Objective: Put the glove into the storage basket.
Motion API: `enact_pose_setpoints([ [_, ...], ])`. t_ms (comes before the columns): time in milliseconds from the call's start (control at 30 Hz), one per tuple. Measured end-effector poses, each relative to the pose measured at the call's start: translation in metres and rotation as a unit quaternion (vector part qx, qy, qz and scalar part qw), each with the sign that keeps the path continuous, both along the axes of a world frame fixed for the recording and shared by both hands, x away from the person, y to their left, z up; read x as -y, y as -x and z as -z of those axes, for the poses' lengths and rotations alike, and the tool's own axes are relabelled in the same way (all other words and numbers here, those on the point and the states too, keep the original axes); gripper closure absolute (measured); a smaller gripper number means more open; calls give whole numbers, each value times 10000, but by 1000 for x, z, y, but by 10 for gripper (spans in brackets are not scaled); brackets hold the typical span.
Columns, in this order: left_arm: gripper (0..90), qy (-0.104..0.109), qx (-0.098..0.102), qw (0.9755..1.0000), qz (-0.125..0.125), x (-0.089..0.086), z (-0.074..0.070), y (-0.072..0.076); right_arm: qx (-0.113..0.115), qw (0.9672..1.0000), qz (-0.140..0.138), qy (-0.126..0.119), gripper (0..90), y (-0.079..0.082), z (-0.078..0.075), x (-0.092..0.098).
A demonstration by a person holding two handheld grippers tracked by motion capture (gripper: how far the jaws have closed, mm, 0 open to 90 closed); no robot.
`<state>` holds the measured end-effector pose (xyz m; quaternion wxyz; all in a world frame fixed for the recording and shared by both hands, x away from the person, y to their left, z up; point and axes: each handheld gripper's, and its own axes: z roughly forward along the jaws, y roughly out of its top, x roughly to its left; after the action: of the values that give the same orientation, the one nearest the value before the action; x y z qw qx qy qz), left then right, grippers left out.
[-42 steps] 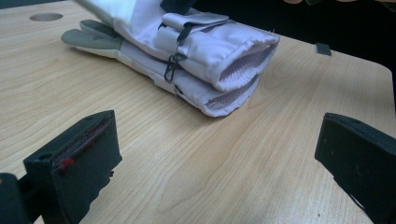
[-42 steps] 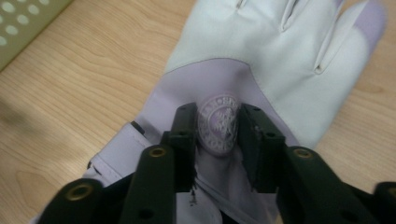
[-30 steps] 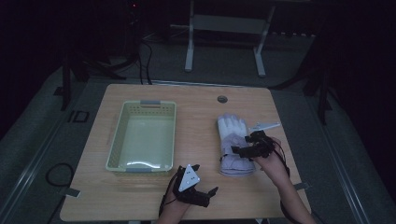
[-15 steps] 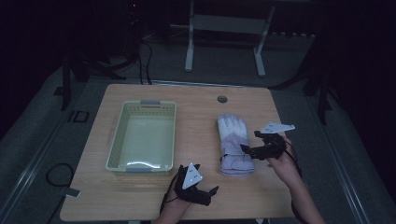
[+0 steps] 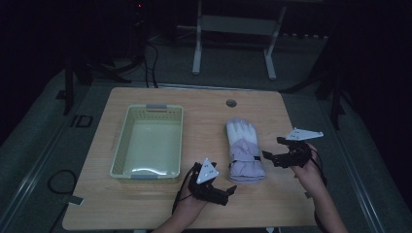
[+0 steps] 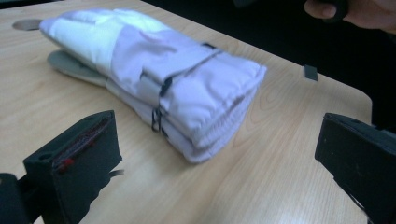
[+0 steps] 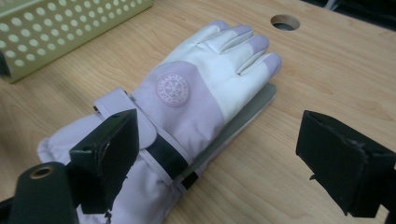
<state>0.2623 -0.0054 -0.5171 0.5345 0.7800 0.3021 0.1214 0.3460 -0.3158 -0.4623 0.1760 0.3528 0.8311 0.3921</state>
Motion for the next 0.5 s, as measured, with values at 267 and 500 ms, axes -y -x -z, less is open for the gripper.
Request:
enact_pose_setpoints([
  [267,1,-172,-102,9985,-501,6,-33,-22,355,9994,-3,33,134,-1,-6,8],
  [500,2,-133,-257,9992,-287,16,-34,-43,441,9989,-26,-148,138,-6,-5,7],
])
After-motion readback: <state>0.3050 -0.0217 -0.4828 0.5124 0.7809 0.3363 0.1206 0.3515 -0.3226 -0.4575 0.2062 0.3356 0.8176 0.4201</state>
